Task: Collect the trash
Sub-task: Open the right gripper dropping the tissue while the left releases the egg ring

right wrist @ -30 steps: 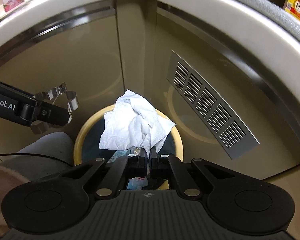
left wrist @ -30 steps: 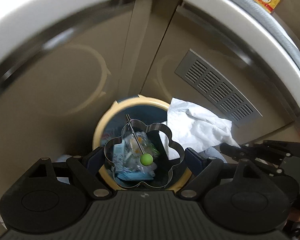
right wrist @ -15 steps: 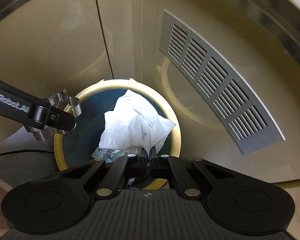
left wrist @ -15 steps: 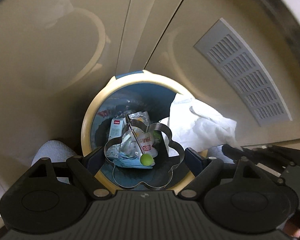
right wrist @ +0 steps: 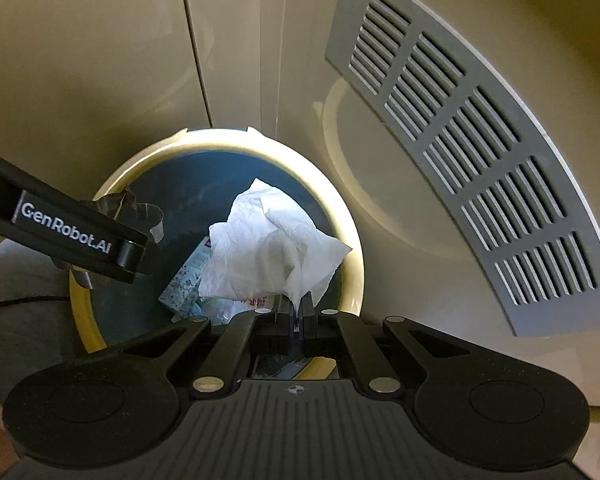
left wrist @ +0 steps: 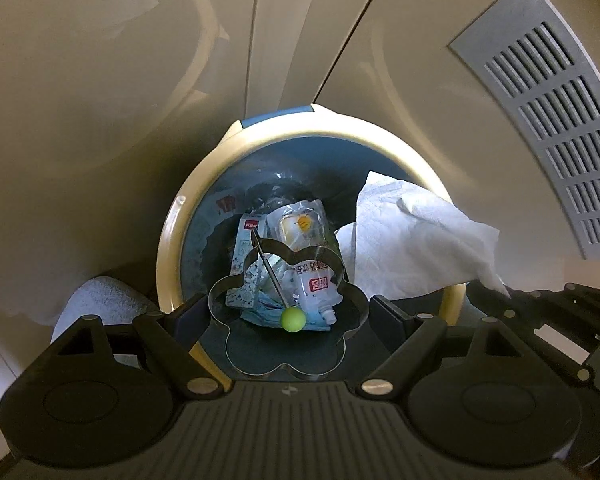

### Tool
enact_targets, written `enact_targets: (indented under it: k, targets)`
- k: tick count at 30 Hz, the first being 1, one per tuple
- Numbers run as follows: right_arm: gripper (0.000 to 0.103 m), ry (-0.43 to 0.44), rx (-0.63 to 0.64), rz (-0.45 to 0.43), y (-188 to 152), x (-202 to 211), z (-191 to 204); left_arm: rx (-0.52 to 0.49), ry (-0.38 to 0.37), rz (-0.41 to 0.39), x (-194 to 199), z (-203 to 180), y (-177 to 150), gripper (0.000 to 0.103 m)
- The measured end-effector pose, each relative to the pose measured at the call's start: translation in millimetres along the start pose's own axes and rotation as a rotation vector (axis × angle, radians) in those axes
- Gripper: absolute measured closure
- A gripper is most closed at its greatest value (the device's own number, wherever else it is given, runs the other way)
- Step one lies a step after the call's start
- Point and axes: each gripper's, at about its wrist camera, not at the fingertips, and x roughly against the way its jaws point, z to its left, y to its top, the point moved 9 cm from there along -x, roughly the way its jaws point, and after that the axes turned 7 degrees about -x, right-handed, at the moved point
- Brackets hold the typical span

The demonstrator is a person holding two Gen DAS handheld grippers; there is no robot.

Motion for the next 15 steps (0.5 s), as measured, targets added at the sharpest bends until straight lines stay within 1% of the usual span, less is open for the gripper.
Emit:
enact_targets:
  k: [9, 13, 15]
  targets:
    - [0.101, -0.018, 0.013, 0.039, 3.4, -28.1, 4.3, -0.012, 0.041, 0.029, -15.5, -1.0, 7.6, 0.014]
    - [0.1, -0.033, 0.007, 0.058, 3.4, -38.0, 2.8, -0.014, 0.052, 0.064, -24.3, -0.6, 7.3, 0.013]
    - [0.1, -0.043, 0.0, 0.059, 5.0, -44.2, 3.6, -0.006, 0.044, 0.089, -29.8, 0.3, 6.6, 0.01]
